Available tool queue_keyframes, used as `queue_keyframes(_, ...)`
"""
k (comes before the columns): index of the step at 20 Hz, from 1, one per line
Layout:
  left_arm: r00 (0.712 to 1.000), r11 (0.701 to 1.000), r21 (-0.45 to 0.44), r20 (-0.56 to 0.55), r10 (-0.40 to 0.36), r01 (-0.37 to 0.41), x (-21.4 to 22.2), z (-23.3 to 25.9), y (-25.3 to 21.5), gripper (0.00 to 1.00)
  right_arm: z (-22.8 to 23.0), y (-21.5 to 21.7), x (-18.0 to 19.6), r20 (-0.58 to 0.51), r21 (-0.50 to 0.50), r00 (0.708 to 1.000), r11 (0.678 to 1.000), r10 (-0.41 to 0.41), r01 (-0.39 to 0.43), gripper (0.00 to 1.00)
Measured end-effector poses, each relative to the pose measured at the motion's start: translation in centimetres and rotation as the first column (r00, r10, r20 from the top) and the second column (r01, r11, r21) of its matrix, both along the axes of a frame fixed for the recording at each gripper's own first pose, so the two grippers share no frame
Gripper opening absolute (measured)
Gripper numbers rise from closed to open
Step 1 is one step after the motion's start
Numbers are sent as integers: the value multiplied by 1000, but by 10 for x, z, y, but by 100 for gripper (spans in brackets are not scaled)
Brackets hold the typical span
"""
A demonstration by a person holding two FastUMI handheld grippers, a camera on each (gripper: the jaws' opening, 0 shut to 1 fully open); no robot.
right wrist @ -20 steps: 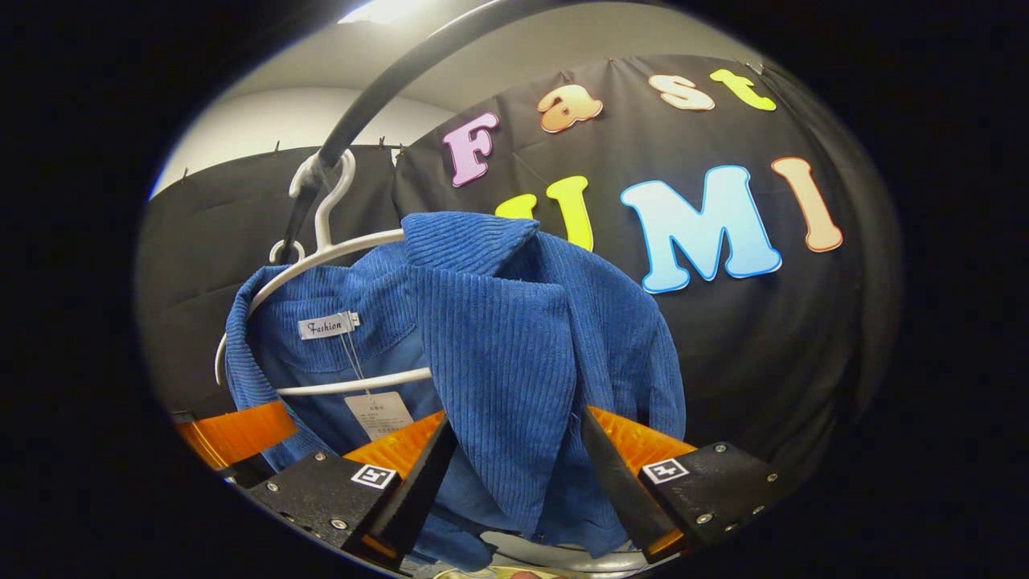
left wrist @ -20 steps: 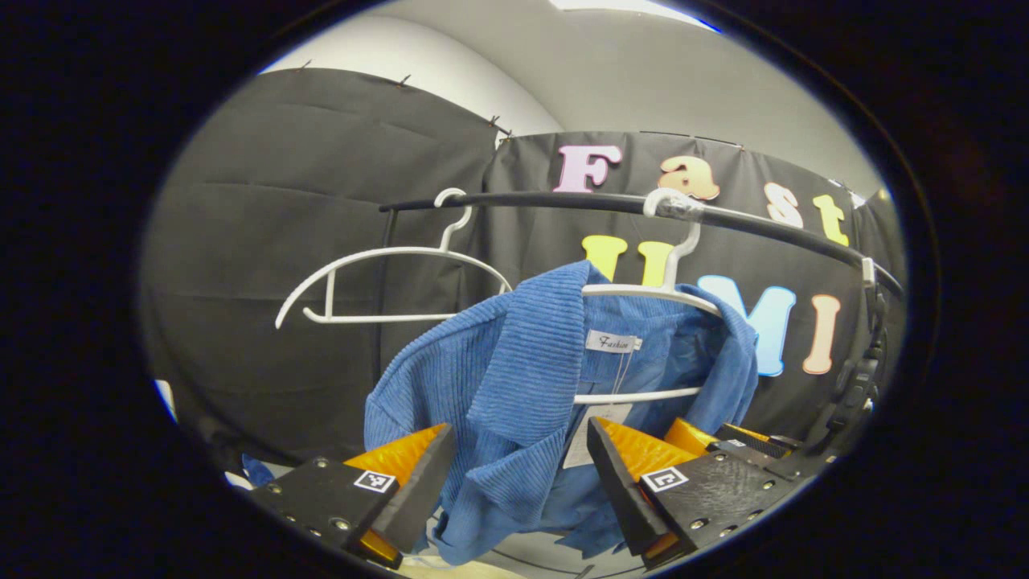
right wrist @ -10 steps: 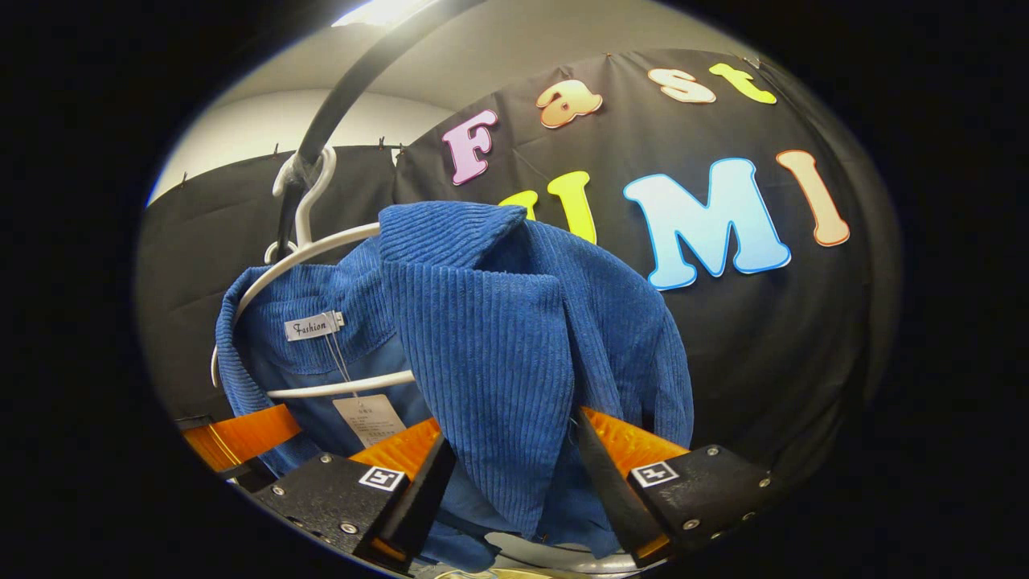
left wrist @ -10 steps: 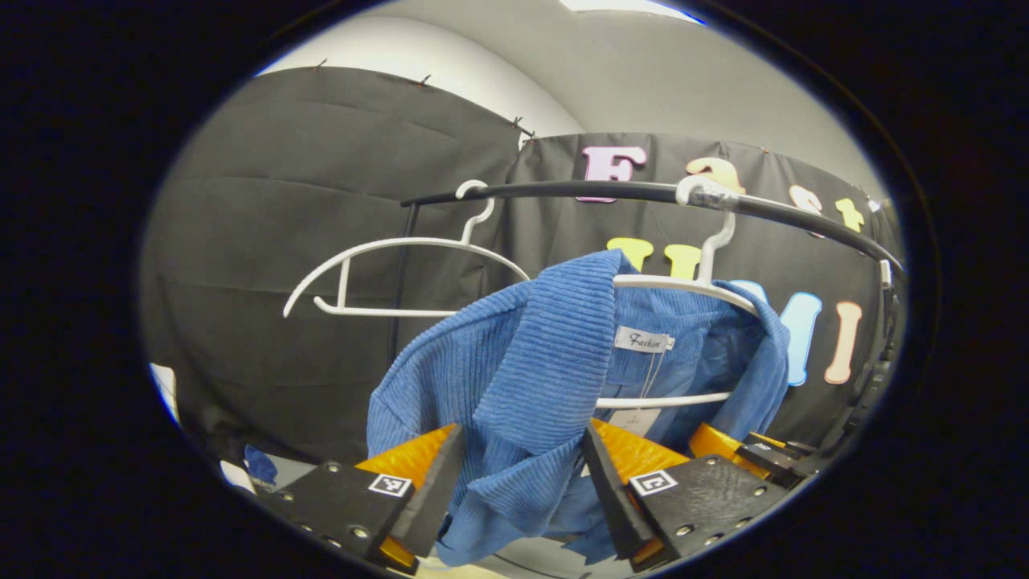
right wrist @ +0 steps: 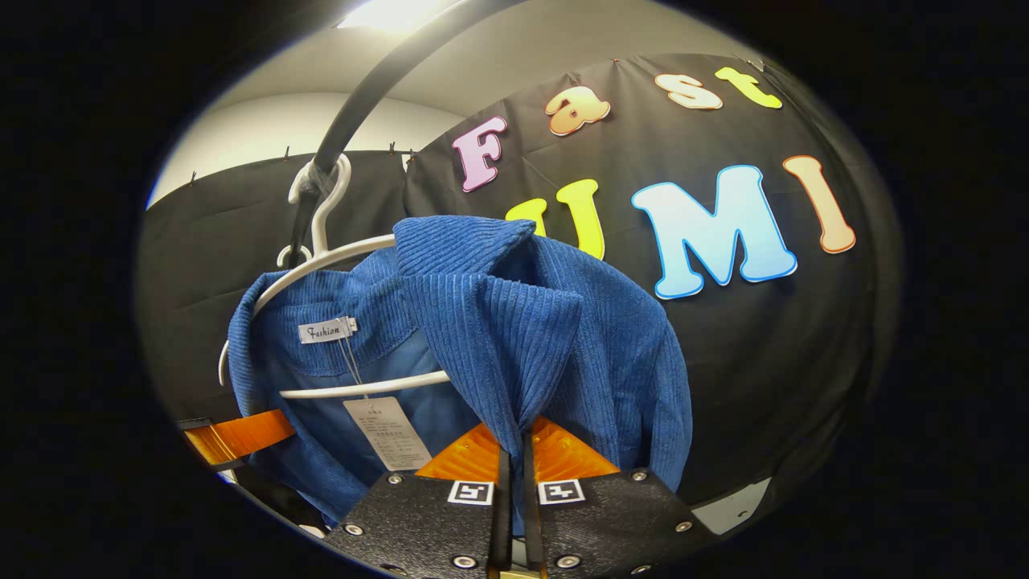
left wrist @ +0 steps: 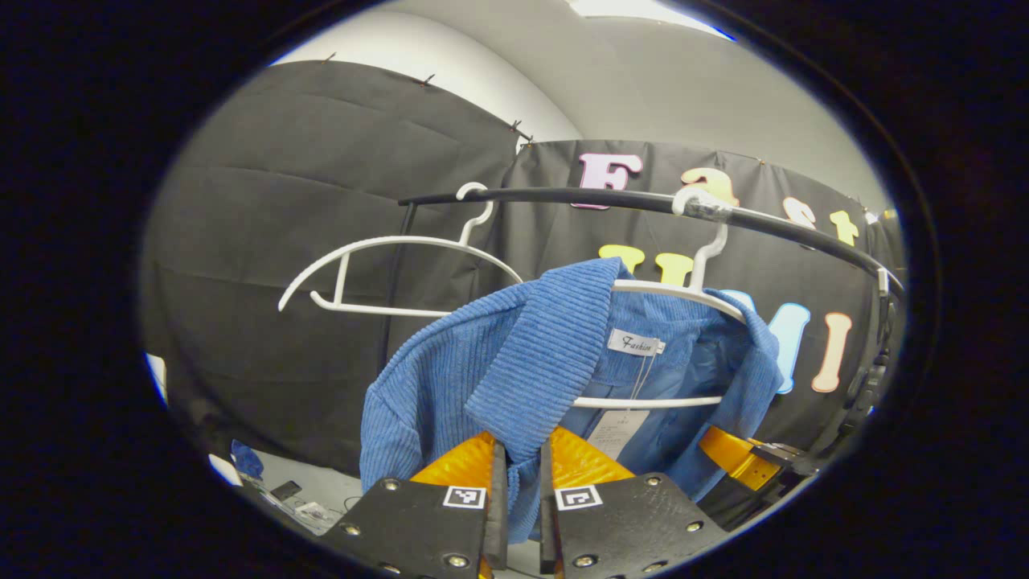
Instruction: Grasp the clothes on the hanger with both hands and then place them into the laundry hamper below.
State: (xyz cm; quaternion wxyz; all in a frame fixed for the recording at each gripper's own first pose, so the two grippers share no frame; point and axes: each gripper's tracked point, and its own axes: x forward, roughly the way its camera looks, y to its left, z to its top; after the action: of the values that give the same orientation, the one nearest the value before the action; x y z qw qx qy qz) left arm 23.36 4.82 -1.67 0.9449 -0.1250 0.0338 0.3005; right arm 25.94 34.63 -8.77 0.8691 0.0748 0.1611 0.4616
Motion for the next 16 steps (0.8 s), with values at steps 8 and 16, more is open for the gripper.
queue_keyframes(8,994,996,-46,77,-75,79,-12,8,-6,9,10,-9,-4,33,19,999,1000,1,-2,0)
queue_keyframes(16,988,997,11,132,-80,79,-45,41,-7,2,29,-30,10,64,53,994,995,-90,87,0)
